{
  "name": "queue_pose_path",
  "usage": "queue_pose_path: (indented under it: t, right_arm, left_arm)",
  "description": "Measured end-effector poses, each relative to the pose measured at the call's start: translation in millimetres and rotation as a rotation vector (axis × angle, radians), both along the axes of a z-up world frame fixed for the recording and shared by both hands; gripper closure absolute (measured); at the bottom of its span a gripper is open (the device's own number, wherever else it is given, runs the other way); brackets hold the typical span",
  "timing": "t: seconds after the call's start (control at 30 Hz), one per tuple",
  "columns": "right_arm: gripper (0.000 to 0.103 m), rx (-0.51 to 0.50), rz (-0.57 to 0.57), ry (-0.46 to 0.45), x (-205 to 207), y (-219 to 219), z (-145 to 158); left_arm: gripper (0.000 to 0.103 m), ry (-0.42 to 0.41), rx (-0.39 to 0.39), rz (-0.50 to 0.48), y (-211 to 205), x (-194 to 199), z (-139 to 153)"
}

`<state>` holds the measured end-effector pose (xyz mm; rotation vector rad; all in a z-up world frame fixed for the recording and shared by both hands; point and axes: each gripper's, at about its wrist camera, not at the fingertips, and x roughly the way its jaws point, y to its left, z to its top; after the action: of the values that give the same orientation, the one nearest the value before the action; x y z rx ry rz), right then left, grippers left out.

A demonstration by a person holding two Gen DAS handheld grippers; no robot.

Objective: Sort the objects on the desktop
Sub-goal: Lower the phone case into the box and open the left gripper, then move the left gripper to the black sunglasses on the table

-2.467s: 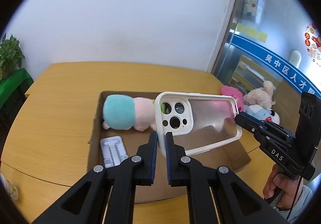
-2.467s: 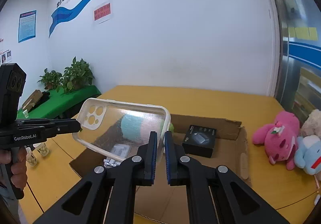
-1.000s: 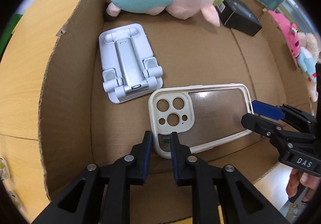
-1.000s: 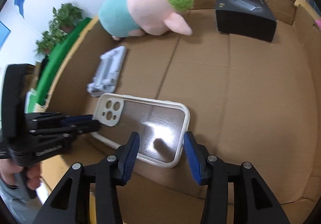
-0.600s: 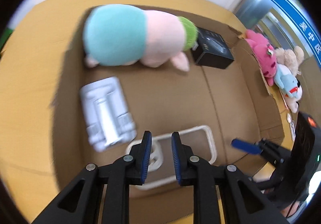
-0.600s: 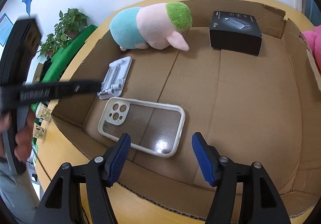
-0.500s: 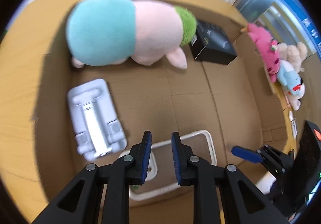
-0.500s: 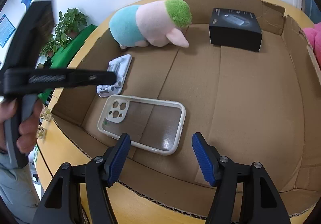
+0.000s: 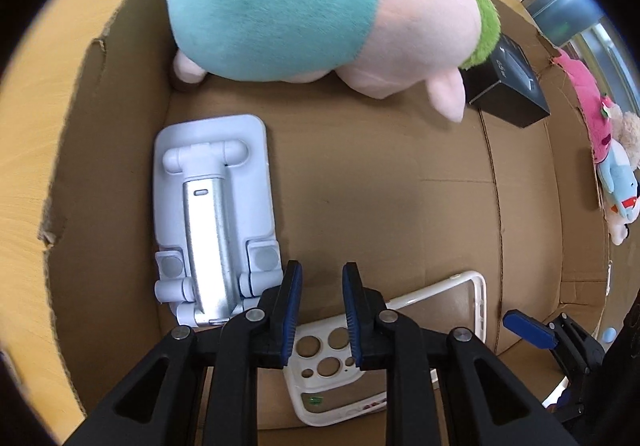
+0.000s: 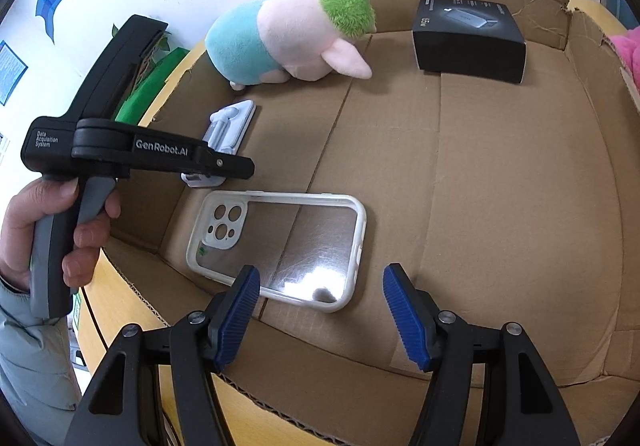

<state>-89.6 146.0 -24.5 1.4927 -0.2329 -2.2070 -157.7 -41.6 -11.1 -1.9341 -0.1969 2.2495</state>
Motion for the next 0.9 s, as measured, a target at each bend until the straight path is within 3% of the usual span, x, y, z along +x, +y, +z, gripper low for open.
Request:
queue_pose_path:
  t: [0.13, 0.33, 0.53, 0.6, 0.77, 0.9]
  right_arm:
    - [0.039, -0.001, -0.004, 0.008, 1, 1, 2]
    - [0.037, 0.014, -0.011, 0.021, 2, 3, 8]
    - [0.036, 0.021, -0.007, 0.052, 5, 1, 19]
    - [0.032, 0.025, -0.005, 0.078, 10, -1, 24]
    - [0.016, 0.075, -0.06, 0.187, 31, 6, 43]
    - [0.008, 0.109, -0.099, 0.283, 51, 17, 64]
  left_arm:
    - [0.083, 0.038, -0.05, -0.001, -2, 2, 5]
    - [0.083, 0.082, -0.054, -0.007, -4, 13, 16]
    - [0.083, 0.264, -0.025, -0.025, -3, 50, 61]
    - [0.077, 0.361, -0.028, -0.034, -6, 72, 81]
    - [0.039, 0.576, -0.054, -0.033, -15, 115, 117]
    - [0.039, 0.657, -0.07, -0.023, -6, 133, 141]
